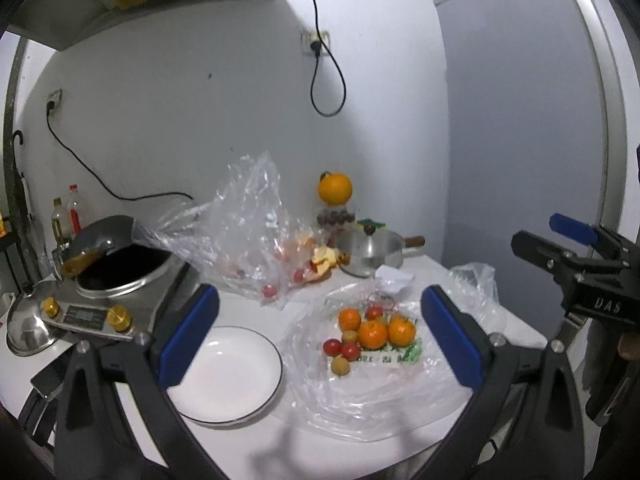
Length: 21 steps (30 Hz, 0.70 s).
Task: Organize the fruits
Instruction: 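Move both grippers down toward the fruit pile on the plastic bag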
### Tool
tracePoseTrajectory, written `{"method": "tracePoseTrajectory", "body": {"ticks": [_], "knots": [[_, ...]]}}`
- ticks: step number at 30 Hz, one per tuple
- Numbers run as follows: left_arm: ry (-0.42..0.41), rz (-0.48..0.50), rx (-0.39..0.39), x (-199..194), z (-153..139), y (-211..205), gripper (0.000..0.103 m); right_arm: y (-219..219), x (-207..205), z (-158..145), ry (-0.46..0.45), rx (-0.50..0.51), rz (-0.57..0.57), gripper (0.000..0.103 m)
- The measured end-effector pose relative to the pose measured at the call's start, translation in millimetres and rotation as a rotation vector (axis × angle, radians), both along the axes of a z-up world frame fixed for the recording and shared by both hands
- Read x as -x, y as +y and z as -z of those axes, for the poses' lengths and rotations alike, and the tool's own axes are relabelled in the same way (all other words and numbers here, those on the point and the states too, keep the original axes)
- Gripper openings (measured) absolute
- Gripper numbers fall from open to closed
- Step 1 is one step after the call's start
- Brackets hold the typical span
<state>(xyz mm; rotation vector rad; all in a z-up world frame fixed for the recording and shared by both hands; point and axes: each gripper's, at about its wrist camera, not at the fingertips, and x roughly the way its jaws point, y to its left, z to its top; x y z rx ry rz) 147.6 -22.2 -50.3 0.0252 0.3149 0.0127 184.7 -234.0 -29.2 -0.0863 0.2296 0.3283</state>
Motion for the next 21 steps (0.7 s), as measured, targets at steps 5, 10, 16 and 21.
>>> {"method": "tracePoseTrajectory", "body": {"ticks": [5, 10, 16, 21], "knots": [[0.053, 0.006, -0.022, -23, 17, -4, 0.101, 3, -23, 15, 0.041, 0.014, -0.024, 0.095], [0.113, 0.015, -0.043, -43, 35, -11, 0.101, 5, -46, 32, 0.09, 0.036, -0.05, 0.095], [0.181, 0.04, -0.068, -68, 59, -22, 0.099, 4, -71, 52, 0.144, 0.045, -0.068, 0.091], [0.232, 0.057, -0.074, -85, 74, -28, 0.094, 3, -86, 65, 0.182, 0.048, -0.083, 0.089]]}}
